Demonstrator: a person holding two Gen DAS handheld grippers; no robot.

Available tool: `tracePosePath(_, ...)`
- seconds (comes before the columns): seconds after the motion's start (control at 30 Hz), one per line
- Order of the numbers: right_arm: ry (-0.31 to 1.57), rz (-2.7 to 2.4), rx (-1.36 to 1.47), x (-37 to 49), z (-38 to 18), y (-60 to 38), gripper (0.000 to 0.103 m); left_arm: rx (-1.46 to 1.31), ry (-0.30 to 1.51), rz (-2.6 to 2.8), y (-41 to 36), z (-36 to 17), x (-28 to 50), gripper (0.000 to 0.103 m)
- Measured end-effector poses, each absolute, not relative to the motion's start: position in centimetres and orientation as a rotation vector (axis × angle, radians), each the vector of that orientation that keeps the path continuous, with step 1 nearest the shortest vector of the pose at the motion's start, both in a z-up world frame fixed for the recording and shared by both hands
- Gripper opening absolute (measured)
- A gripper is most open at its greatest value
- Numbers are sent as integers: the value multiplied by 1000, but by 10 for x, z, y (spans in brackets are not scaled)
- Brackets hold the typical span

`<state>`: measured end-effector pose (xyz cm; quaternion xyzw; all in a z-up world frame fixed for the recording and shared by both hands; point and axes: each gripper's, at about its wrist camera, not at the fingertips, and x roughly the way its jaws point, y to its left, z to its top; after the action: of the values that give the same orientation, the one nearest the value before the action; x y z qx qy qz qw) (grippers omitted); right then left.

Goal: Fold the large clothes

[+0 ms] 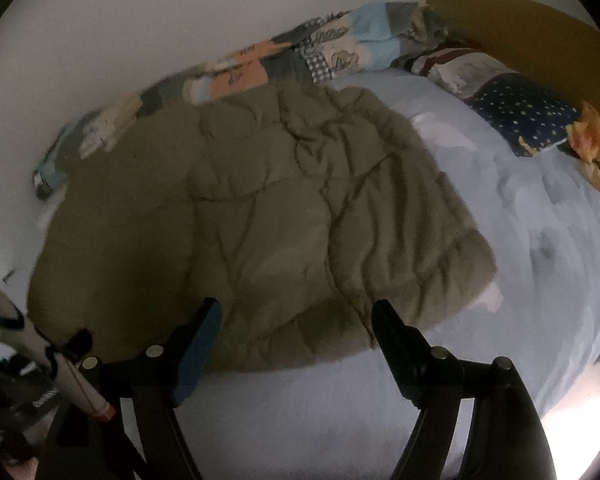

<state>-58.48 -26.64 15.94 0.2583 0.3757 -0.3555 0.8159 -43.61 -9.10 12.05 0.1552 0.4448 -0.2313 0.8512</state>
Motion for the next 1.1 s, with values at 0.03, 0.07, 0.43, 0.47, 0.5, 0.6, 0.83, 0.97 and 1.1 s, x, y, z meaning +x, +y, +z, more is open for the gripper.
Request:
tracePosePath(0.03,794,-757,551,-589,162,-264,82,324,932,-483,-88,123,-440,96)
tracePosePath(0.07,791,-757,549,-593,165,-262,82,314,926,-478,-82,126,-444,96)
tracePosePath(0.43,693,-712,476,-631,201,-227,82,230,835,-518,-38,169,-479,96)
tracePosePath(0.47,690,-708,468,-634,203,-225,82,229,831,-519,-35,172,-480,96)
tracePosePath(0.5,686,-703,461,-636,205,-221,82,234,818,-517,-30,177,-483,96)
tracePosePath(0.6,680,-697,435,-645,213,-211,82,241,775,-522,-18,191,-491,96)
tracePosePath(0.83,642,-699,376,-666,232,-192,83,247,693,-545,7,208,-522,96)
tracePosePath(0.97,623,-701,370,-690,225,-177,85,179,766,-626,32,198,-534,96)
tracePosePath(1.1,573,-706,405,-711,232,-171,85,184,687,-644,40,217,-553,96)
